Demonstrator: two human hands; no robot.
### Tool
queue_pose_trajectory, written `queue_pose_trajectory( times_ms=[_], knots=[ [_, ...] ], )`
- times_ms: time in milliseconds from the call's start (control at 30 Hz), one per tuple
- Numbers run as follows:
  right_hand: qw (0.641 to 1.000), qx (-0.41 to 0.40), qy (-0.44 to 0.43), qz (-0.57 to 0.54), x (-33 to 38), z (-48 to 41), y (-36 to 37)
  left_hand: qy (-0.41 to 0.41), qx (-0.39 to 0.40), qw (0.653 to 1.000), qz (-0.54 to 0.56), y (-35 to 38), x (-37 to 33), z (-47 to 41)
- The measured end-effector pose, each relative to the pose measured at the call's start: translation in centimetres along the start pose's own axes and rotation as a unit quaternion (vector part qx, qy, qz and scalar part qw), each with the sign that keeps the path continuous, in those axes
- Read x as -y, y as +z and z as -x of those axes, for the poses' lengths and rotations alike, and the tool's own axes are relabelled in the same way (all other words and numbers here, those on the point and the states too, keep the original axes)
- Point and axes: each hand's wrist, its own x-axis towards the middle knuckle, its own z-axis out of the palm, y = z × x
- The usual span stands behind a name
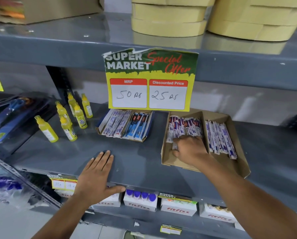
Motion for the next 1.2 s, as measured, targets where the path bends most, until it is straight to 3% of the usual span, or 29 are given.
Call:
queue_pose_trajectory(
  times_ms=[433, 1200],
  knots=[
    [0.992, -0.099, 0.07, -0.037, -0.3, -0.7, 0.8, 0.002, -0.01, 1.0, 0.0, -0.2, 0.0, 0.0],
    [0.996, -0.055, 0.075, 0.0, -0.1, -0.5, 2.0, -0.005, 0.007, 1.0, 0.001, -0.3, -0.1, 0.0]
  ],
)
